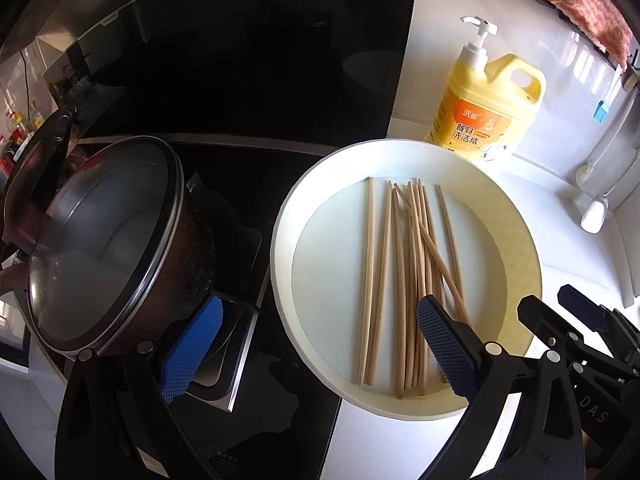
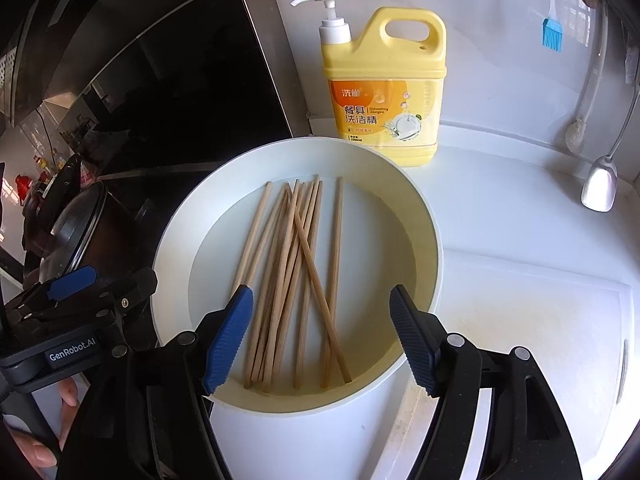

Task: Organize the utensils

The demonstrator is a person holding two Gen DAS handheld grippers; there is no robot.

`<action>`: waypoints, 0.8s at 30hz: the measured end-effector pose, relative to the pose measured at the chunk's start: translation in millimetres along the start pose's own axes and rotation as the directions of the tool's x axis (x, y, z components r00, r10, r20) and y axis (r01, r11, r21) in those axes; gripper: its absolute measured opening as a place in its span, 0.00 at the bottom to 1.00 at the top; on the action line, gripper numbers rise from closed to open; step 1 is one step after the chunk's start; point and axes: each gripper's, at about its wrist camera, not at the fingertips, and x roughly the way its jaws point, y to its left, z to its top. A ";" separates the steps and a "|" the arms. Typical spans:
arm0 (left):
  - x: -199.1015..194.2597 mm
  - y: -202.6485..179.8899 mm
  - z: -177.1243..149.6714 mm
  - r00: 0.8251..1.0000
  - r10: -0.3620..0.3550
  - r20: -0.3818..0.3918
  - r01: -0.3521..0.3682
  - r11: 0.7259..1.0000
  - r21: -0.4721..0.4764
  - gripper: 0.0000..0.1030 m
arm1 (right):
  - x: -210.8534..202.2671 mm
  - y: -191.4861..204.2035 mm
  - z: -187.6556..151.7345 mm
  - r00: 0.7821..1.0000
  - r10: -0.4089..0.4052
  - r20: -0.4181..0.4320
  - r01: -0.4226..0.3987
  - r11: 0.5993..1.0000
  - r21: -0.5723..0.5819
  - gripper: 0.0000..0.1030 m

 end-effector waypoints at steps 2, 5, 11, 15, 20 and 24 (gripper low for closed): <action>0.0 1.4 0.5 1.000 0.000 0.000 0.000 1.000 0.000 0.93 | -0.2 0.2 -0.2 1.000 -0.002 -0.001 0.002 1.000 0.001 0.66; -0.2 2.5 0.3 1.000 0.002 0.000 -0.002 1.000 -0.003 0.93 | -0.7 0.0 -0.8 1.000 -0.001 0.000 0.001 1.000 -0.001 0.67; 0.5 4.8 1.3 1.000 0.000 0.000 0.000 1.000 -0.007 0.93 | -1.0 0.5 -1.0 1.000 -0.002 0.001 0.002 1.000 -0.003 0.68; 0.5 5.0 1.4 1.000 0.014 0.003 -0.014 1.000 -0.002 0.93 | -1.3 0.5 -1.2 1.000 -0.003 0.000 0.003 1.000 -0.004 0.68; -0.8 3.8 0.0 1.000 0.022 0.007 -0.022 1.000 0.009 0.93 | -1.7 1.1 -1.7 1.000 -0.004 -0.001 0.004 1.000 -0.005 0.68; -2.2 2.1 -1.7 1.000 0.020 0.012 -0.020 1.000 0.016 0.93 | -2.1 1.9 -1.9 1.000 -0.005 0.000 0.005 1.000 -0.006 0.68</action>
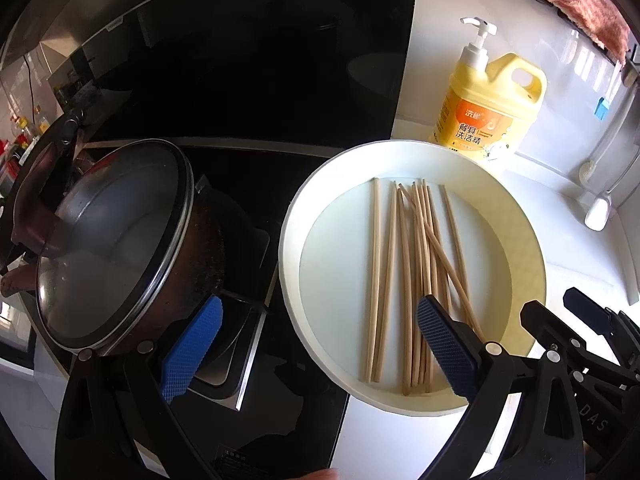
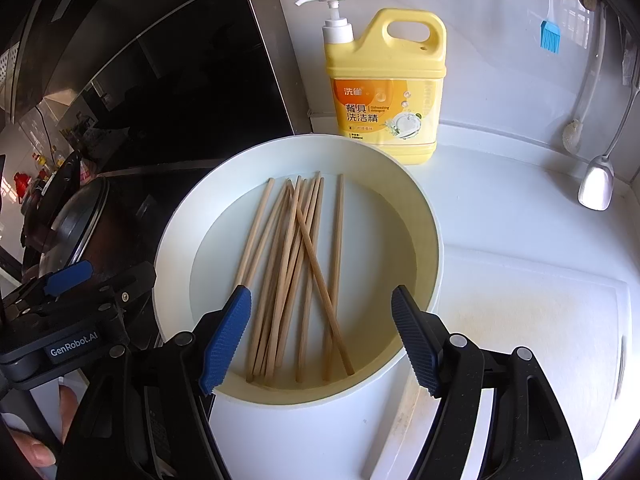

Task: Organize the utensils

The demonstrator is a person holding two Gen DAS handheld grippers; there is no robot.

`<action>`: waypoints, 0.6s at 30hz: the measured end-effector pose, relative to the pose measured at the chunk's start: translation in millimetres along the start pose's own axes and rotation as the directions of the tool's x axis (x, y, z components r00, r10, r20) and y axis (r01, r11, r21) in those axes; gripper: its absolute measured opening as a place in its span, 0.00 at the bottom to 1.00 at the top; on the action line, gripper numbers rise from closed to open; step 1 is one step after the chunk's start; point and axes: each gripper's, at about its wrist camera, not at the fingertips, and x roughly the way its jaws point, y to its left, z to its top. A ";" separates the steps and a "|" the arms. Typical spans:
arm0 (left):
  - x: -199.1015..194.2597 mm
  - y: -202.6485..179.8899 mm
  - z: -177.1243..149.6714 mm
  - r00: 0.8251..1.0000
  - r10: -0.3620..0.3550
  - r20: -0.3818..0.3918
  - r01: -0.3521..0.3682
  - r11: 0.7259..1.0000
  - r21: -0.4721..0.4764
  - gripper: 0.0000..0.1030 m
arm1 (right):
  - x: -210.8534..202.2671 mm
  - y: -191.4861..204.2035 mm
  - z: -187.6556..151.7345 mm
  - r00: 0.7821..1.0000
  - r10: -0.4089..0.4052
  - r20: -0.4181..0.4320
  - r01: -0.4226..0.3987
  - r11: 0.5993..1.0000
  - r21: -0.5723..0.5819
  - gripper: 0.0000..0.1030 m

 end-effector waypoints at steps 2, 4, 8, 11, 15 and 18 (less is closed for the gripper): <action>0.2 -0.2 -0.3 1.000 -0.001 -0.003 0.001 1.000 0.000 0.93 | -0.1 0.2 -0.1 1.000 -0.001 0.001 0.001 1.000 0.000 0.67; -0.2 -0.1 -0.8 1.000 0.000 -0.005 0.000 1.000 0.001 0.93 | -0.4 1.1 -1.0 1.000 -0.002 0.000 0.002 1.000 -0.001 0.67; 1.7 -0.4 -1.5 1.000 -0.008 -0.019 0.008 1.000 -0.007 0.93 | -0.5 1.1 -1.4 1.000 -0.002 -0.001 0.002 1.000 -0.002 0.68; 3.4 0.2 -2.3 1.000 -0.011 -0.029 0.010 1.000 -0.012 0.93 | -0.3 1.1 -2.4 1.000 -0.003 -0.003 0.003 1.000 -0.002 0.67; 2.7 -1.0 -3.9 1.000 -0.005 -0.016 0.005 1.000 -0.007 0.93 | 0.1 0.4 -4.5 1.000 -0.005 -0.005 0.005 1.000 0.001 0.67; 2.4 -2.5 -4.3 1.000 -0.014 -0.015 0.014 1.000 -0.002 0.93 | -0.3 0.7 -5.5 1.000 -0.005 -0.005 0.005 1.000 0.001 0.67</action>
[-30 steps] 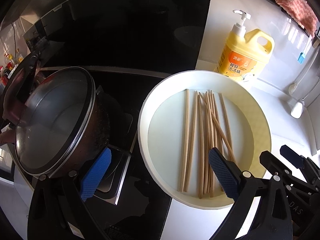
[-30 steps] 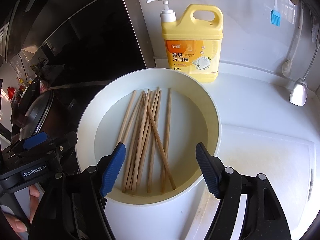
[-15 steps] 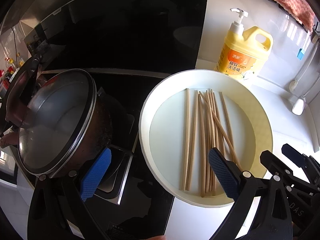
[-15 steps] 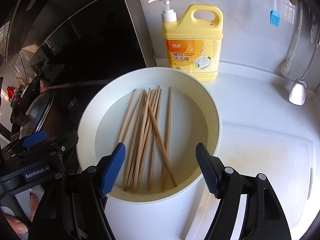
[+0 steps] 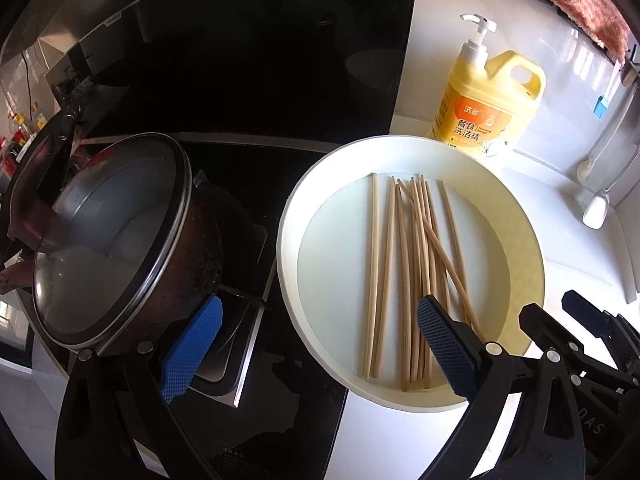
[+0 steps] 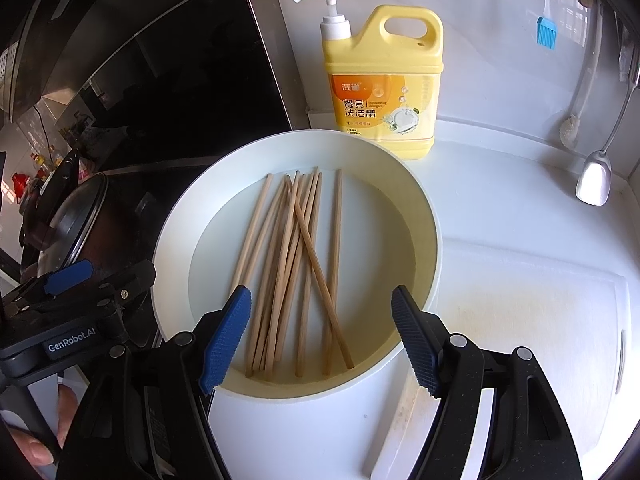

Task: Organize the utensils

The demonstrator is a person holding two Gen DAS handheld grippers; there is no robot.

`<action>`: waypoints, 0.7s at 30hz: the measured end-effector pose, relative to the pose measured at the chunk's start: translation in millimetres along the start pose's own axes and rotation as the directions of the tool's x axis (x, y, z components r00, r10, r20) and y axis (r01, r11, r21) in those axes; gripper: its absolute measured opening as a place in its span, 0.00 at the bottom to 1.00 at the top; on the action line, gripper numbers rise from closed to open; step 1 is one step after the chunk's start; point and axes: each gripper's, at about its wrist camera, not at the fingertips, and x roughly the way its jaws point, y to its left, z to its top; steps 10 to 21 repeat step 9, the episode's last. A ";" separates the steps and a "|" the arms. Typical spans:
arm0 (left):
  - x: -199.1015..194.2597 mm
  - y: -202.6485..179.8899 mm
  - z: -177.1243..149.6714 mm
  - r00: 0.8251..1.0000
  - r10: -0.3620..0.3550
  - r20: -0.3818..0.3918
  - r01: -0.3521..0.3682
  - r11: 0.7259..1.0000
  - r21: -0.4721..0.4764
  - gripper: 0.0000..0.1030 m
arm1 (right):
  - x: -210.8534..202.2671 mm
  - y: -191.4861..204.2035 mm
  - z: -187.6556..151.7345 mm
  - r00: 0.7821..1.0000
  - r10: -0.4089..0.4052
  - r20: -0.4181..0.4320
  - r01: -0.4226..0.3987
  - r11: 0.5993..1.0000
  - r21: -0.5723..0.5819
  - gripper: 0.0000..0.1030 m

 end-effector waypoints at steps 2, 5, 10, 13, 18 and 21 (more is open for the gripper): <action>0.0 -1.4 0.0 1.000 -0.006 -0.006 0.006 1.000 0.004 0.93 | -0.1 0.0 -0.2 1.000 0.000 0.001 0.000 1.000 -0.001 0.68; -1.5 -3.5 -0.7 1.000 -0.001 -0.002 0.001 1.000 0.011 0.93 | -0.8 0.8 -0.6 1.000 -0.002 0.002 0.002 1.000 0.001 0.67; -1.4 -3.1 -0.5 1.000 -0.006 -0.007 0.007 1.000 0.012 0.93 | -0.7 0.2 -0.6 1.000 0.000 0.002 0.000 1.000 -0.001 0.67; -1.4 -3.1 -0.5 1.000 -0.006 -0.007 0.007 1.000 0.012 0.93 | -0.7 0.2 -0.6 1.000 0.000 0.002 0.000 1.000 -0.001 0.67; -1.4 -3.1 -0.5 1.000 -0.006 -0.007 0.007 1.000 0.012 0.93 | -0.7 0.2 -0.6 1.000 0.000 0.002 0.000 1.000 -0.001 0.67; -1.4 -3.1 -0.5 1.000 -0.006 -0.007 0.007 1.000 0.012 0.93 | -0.7 0.2 -0.6 1.000 0.000 0.002 0.000 1.000 -0.001 0.67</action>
